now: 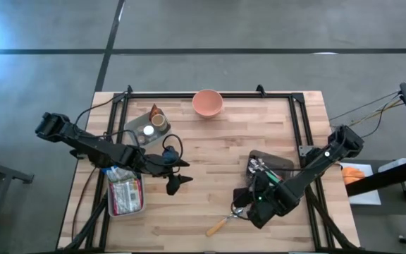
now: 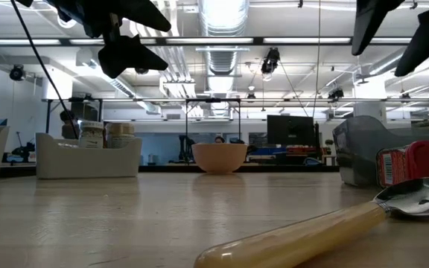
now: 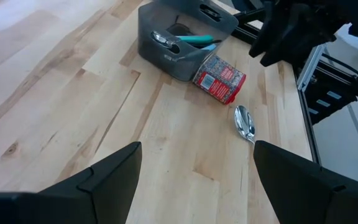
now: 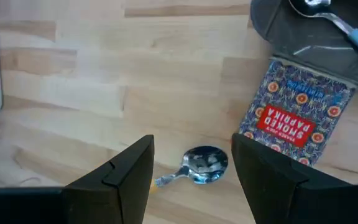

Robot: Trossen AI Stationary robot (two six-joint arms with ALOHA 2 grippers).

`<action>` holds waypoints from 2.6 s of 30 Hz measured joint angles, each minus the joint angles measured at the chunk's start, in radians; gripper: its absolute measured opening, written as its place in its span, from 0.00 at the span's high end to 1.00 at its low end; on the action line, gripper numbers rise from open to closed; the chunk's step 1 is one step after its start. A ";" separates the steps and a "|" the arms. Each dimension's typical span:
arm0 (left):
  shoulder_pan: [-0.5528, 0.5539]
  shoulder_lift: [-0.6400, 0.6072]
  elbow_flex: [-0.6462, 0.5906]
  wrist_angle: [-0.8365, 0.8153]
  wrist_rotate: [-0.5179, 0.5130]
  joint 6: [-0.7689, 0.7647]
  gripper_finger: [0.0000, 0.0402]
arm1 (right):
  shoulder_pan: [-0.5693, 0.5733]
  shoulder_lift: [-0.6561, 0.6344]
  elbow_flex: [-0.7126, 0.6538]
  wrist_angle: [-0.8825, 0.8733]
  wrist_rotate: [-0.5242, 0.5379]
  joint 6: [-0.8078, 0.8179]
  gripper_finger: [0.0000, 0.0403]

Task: Pick & Place Food Item
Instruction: Put the red seasoning can into the top gray bin

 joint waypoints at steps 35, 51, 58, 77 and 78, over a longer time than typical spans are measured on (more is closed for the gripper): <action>0.000 0.001 0.000 0.000 0.000 0.000 0.22 | -0.014 -0.007 -0.019 -0.175 -0.264 0.474 0.15; -0.001 0.001 0.000 0.000 0.001 -0.001 0.22 | -0.079 0.109 -0.020 -0.134 -0.268 0.402 0.06; 0.000 0.001 0.000 -0.001 0.001 -0.001 0.22 | -0.090 0.161 -0.019 -0.137 -0.301 0.401 0.06; 0.000 0.001 0.000 0.000 0.001 -0.001 0.22 | -0.095 0.283 -0.018 -0.130 -0.310 0.392 0.06; 0.000 0.001 0.000 0.000 0.001 -0.001 0.22 | -0.094 0.289 -0.018 -0.129 -0.311 0.375 0.06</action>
